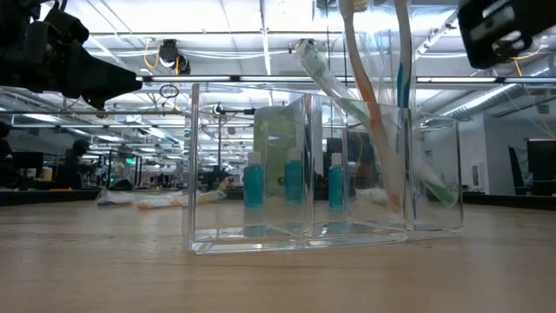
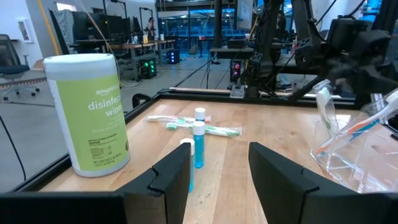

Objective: Pick & Place toothbrushing station
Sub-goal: Adjust the transparent organizer

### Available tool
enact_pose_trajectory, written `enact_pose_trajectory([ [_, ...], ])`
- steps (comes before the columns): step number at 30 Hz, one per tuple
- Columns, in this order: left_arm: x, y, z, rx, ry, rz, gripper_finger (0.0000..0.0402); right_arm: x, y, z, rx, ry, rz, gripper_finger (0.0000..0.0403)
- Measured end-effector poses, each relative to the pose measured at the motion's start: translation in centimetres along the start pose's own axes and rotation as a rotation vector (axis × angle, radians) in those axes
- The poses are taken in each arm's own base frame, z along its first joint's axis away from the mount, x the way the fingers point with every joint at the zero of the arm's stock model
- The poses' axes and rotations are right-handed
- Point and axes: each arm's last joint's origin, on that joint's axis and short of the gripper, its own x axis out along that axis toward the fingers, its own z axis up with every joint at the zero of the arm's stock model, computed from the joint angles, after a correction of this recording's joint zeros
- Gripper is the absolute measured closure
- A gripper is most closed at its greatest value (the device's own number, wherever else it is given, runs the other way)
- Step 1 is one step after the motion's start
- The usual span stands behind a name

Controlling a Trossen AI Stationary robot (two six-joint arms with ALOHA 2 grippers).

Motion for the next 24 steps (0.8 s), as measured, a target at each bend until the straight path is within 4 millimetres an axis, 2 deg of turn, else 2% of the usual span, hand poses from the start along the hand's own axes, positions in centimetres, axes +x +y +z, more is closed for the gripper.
enact_pose_trajectory([
  [4,0.0,0.0,0.0,0.0,0.0,0.0,0.0236,0.8,-0.3,-1.2,0.033,0.171,-0.087,0.0341],
  [7,0.0,0.0,0.0,0.0,0.0,0.0,0.0236,2.8,-0.2,-1.7,0.018,0.228,-0.082,0.039],
  [12,0.0,0.0,0.0,0.0,0.0,0.0,0.0236,6.5,0.8,-1.7,-0.084,0.285,-0.07,0.04],
  [18,0.0,0.0,0.0,0.0,-0.001,0.0,0.0236,10.2,0.5,-0.7,-0.201,0.448,-0.146,0.0402],
  [24,0.0,0.0,0.0,0.0,0.0,0.0,0.0236,11.6,-0.5,-0.7,-0.257,0.512,-0.176,0.0402],
])
